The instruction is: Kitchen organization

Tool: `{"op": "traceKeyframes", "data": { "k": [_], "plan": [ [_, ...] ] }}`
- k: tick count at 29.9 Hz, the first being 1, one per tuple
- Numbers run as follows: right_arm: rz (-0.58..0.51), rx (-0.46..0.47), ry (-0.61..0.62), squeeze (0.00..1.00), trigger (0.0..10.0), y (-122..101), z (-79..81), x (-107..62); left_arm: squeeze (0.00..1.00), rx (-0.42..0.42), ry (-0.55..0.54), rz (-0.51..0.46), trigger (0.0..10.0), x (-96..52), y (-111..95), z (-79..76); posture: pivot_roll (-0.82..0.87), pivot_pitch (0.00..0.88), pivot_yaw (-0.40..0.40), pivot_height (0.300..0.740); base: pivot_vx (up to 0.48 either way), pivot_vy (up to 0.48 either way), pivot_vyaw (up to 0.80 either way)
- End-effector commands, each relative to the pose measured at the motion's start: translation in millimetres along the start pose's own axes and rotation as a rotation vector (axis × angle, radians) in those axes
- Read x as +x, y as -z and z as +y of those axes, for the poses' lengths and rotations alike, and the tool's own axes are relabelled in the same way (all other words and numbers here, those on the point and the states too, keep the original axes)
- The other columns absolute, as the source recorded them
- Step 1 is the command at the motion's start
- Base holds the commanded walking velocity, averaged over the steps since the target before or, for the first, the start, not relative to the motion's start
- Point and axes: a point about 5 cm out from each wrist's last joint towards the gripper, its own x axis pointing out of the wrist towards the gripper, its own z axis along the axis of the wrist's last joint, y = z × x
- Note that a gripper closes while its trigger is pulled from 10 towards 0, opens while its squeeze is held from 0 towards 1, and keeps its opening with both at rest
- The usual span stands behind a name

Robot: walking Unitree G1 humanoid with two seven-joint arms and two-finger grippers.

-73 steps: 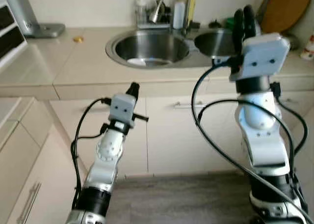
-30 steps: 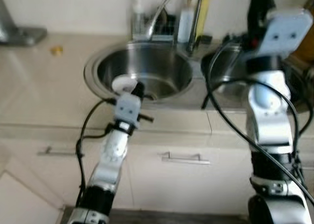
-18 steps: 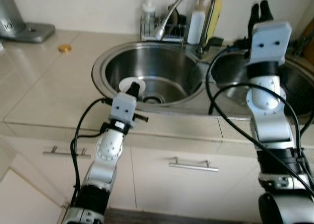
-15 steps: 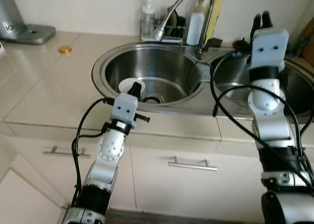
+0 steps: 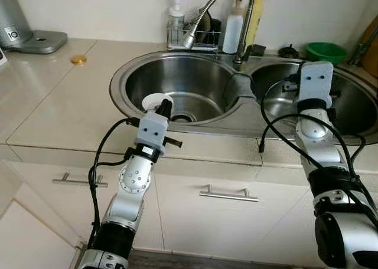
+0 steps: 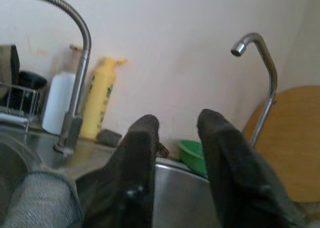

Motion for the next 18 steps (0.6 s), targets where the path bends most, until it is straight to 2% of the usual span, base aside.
{"op": "traceKeyframes", "data": {
  "k": [1,5,11,16,17,18],
  "plan": [
    [-0.033,0.046,0.016,1.0,10.0,-7,-1.1,4.2,0.0,0.003,0.006,0.008,10.0,0.0,0,-2.0,0.13,0.0,-0.057,0.74,0.0,0.0,0.0],
    [-0.067,0.092,0.003,1.0,10.0,-12,2.2,3.4,0.0,-0.001,0.009,0.012,10.0,0.6,0,-2.7,0.12,0.0,-0.054,0.74,0.0,0.0,0.0],
    [-0.052,0.213,0.007,1.0,10.0,-12,4.8,-4.9,0.0,-0.004,0.018,0.019,10.0,0.6,1,-3.9,0.12,0.0,-0.052,0.74,0.0,0.0,0.0],
    [-0.069,0.256,-0.008,1.0,10.0,-17,6.0,-18.0,0.0,-0.016,0.013,0.031,10.0,-0.3,3,-3.4,0.12,0.0,-0.052,0.74,0.0,0.0,0.0],
    [-0.076,0.26,-0.021,1.0,10.0,-20,7.1,-22.5,0.0,-0.016,0.012,0.031,10.0,-0.6,3,-3.1,0.11,0.0,-0.053,0.74,0.0,0.0,0.0],
    [-0.102,0.237,-0.076,1.0,10.0,-28,10.4,-34.3,0.0,-0.015,0.013,0.034,10.0,-1.1,3,-2.6,0.11,0.0,-0.052,0.74,0.0,0.0,0.0]
  ]
}}
